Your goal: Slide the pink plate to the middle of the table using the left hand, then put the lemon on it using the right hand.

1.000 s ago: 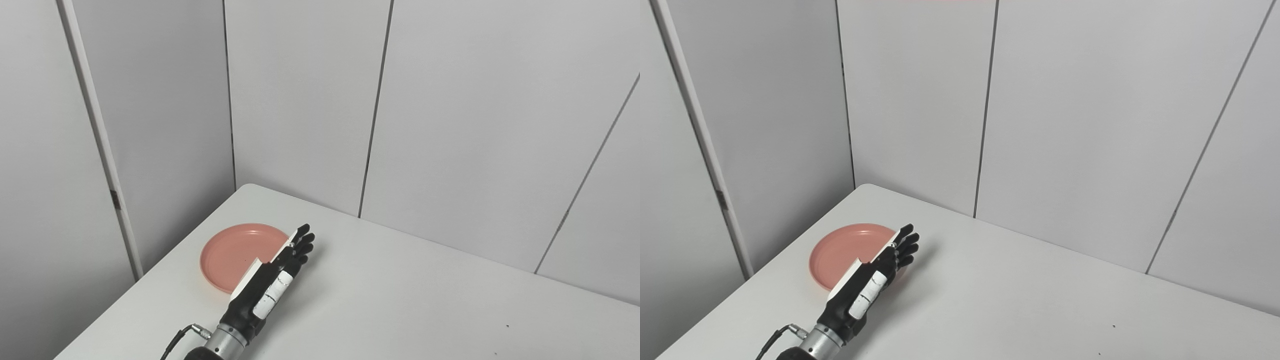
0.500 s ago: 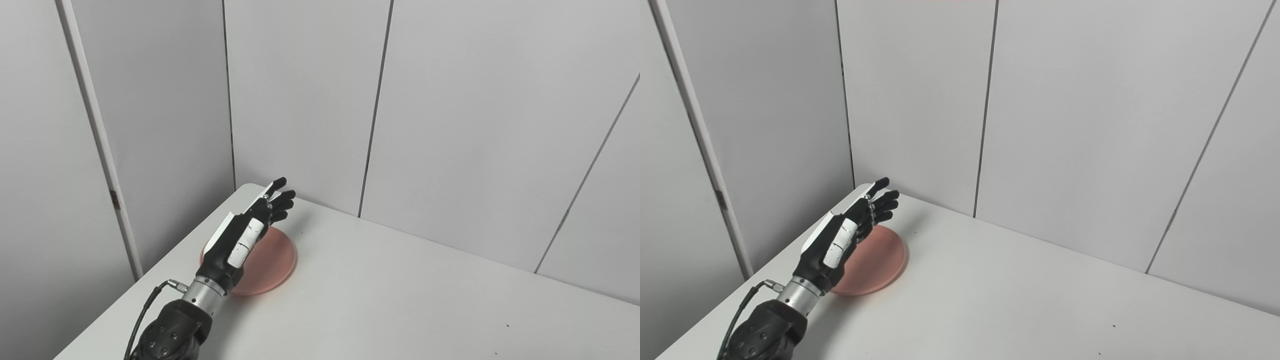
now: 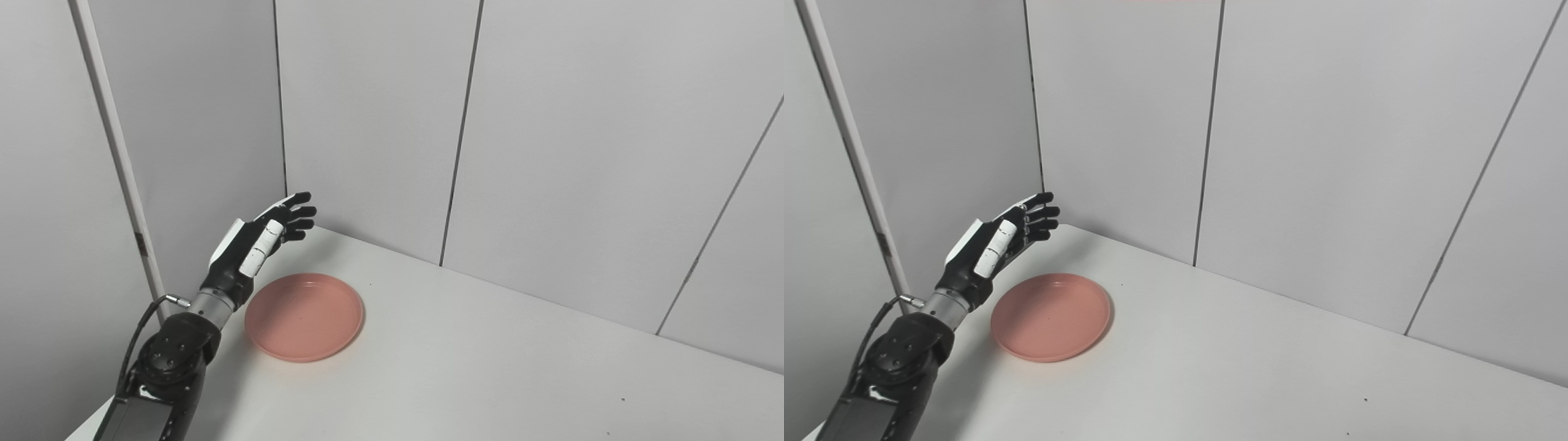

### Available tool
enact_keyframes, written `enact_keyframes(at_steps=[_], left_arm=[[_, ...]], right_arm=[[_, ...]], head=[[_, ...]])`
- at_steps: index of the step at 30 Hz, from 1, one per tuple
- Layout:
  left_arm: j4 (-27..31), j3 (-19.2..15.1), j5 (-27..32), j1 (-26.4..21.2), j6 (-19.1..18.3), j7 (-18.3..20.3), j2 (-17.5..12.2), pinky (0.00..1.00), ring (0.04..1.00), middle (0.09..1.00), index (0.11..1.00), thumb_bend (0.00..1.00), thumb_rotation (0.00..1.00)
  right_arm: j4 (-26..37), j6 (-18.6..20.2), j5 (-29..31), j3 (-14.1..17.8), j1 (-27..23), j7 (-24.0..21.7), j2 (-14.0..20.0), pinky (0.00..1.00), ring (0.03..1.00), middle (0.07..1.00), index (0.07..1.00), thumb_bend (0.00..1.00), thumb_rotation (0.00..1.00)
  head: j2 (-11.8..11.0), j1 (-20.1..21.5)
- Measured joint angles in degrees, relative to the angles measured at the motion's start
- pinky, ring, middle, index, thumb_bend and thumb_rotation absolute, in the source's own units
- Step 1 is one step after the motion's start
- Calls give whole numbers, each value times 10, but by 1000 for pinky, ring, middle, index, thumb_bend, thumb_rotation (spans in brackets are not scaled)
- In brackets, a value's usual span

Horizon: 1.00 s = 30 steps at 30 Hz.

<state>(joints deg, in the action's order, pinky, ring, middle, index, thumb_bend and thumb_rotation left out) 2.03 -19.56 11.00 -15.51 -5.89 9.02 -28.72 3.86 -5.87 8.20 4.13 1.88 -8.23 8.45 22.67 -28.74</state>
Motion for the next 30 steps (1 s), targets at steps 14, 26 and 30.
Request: enact_keyframes(at_steps=[14, 26, 30], left_arm=[[-157, -9, 0, -16, 47, 26, -42, 842, 816, 813, 821, 807, 1000], [-192, -1, 10, -26, 48, 40, -42, 842, 846, 841, 849, 814, 1000], [-220, 10, 10, -26, 49, 51, -42, 805, 834, 841, 847, 844, 1000]], right_arm=[[6, 11, -3, 0, -1, 0, 1, 981, 985, 981, 987, 822, 952], [11, 16, -8, 0, 3, 1, 2, 985, 991, 987, 991, 816, 964], [12, 16, -4, 0, 3, 0, 2, 990, 991, 987, 991, 827, 961]], head=[[55, 2], [60, -6], [59, -8]])
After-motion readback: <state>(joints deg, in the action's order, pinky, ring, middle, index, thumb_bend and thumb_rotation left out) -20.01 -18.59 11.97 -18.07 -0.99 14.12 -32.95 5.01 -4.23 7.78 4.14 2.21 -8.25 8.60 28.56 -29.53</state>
